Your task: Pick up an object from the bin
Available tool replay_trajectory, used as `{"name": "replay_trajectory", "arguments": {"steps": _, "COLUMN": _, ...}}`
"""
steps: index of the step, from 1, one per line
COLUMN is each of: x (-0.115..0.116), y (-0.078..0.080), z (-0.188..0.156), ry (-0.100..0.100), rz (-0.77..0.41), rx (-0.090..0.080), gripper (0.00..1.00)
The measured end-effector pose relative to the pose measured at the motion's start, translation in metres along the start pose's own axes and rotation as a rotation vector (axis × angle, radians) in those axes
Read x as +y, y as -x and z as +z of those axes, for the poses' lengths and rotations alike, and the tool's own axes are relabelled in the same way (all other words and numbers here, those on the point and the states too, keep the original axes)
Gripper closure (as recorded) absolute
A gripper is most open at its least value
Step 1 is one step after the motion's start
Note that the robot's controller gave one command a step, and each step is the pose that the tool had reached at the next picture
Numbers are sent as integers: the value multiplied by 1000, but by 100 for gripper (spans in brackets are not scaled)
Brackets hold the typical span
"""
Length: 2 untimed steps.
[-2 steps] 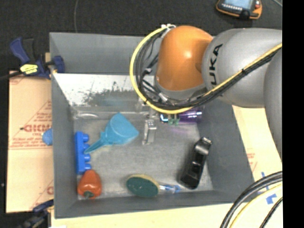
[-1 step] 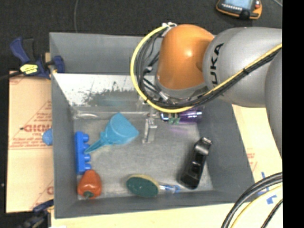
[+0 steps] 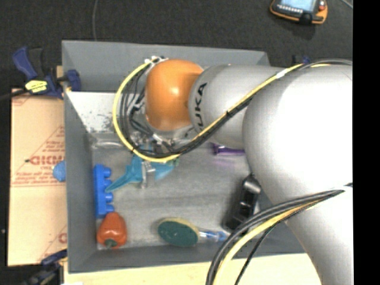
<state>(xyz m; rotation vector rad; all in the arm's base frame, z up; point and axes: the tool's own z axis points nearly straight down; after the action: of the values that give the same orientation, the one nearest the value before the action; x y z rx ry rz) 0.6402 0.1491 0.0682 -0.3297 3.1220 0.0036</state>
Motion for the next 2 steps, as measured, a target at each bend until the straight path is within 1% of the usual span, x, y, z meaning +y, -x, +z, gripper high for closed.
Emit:
{"name": "replay_trajectory", "arguments": {"steps": 1, "x": -11, "y": 7, "z": -72, "ry": -4, "rz": -135, "rx": -12, "gripper": 0}}
{"name": "replay_trajectory", "arguments": {"steps": 2, "x": -2, "y": 1, "z": -8, "ry": 1, "rz": -16, "rx": -1, "gripper": 0}}
